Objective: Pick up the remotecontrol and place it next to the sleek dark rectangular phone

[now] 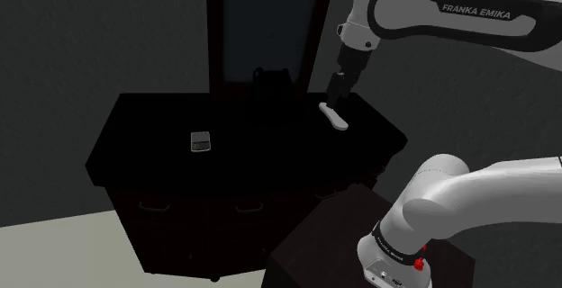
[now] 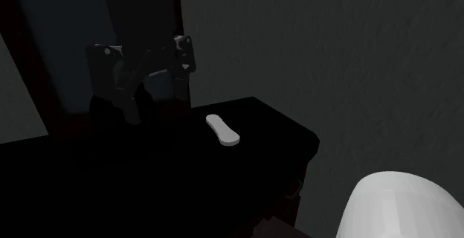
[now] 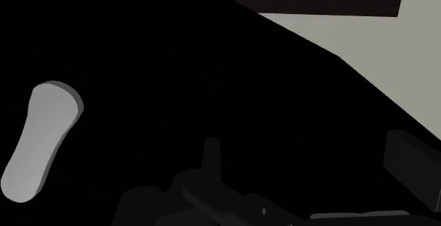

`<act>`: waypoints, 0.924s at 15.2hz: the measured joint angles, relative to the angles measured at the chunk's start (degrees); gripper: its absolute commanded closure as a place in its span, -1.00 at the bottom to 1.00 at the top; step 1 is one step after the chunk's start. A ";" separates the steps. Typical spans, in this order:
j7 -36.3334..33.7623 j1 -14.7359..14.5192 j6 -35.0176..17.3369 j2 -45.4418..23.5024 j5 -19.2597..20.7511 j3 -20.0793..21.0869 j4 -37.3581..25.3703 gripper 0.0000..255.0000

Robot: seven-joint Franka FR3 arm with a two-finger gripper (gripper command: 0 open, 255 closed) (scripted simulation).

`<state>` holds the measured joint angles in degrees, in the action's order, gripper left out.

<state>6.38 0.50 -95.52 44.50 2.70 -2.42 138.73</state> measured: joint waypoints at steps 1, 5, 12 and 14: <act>0.00 0.00 0.00 0.00 0.00 0.00 0.00 -1.00; 0.34 1.75 -3.85 -3.91 1.13 -2.30 0.06 -1.00; 1.46 5.26 -12.56 -15.00 2.77 -7.89 -2.22 -1.00; 1.73 6.11 -15.00 -18.18 2.87 -9.41 -2.91 -1.00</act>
<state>8.11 6.61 -110.52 26.33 5.56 -11.83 135.82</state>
